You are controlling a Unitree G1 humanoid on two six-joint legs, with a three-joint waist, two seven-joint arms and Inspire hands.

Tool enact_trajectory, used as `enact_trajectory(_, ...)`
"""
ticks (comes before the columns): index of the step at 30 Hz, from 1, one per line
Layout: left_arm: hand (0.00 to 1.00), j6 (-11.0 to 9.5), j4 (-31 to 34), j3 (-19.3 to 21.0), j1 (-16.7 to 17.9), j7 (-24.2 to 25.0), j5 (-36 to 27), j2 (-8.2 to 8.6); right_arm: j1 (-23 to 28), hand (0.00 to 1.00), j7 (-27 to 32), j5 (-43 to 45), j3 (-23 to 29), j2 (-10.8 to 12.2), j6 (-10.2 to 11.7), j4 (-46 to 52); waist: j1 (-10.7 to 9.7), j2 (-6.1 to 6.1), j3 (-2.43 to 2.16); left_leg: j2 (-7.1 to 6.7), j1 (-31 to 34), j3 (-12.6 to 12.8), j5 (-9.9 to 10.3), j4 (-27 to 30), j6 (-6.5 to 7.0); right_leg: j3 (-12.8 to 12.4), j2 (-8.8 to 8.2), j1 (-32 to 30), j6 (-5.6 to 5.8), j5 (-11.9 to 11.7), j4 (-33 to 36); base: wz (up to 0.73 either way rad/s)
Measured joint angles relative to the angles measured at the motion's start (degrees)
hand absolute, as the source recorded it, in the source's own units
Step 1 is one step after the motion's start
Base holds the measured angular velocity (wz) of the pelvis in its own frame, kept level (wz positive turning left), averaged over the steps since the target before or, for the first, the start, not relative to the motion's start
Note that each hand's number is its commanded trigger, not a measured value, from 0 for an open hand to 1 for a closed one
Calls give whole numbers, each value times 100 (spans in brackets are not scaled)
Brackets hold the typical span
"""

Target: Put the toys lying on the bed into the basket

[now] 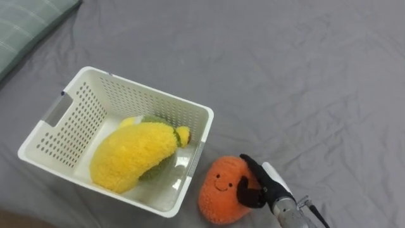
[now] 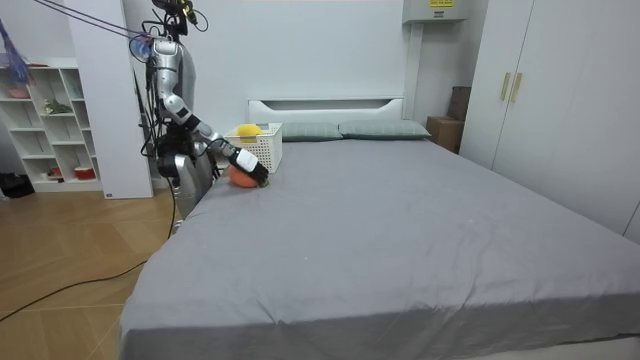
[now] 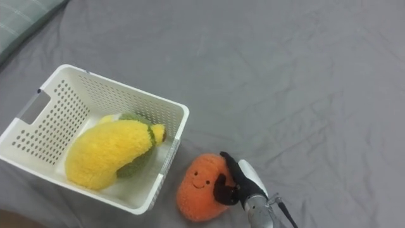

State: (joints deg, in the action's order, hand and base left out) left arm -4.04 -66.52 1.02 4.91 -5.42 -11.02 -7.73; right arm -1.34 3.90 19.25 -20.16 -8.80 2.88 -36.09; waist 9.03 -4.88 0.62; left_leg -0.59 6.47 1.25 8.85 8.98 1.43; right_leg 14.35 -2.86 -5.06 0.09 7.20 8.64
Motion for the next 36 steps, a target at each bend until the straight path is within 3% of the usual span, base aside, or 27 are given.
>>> enact_trajectory(1,0,0,0,0,0,7,0,0,4,67,-22,26,-5,-3,-6,36,11,0,0,0,5,0,0,-1,0,0,0,0,-1,0,1,0)
enact_trajectory(2,0,4,2,0,1,29,0,0,8,100,-60,67,-32,-13,-30,105,38,-1,-1,1,15,1,0,-2,0,1,0,1,-1,-1,3,0)
enact_trajectory(14,0,34,2,18,-4,180,0,-25,-143,100,48,180,-93,-110,-45,238,90,-9,-6,-1,-4,-7,0,21,0,2,-1,17,-2,-2,3,0)
enact_trajectory(36,0,126,0,105,17,223,-15,-25,-189,100,-2,353,-123,-71,-56,247,236,-20,-2,-3,5,-22,0,21,0,24,-3,24,-2,-1,3,0)
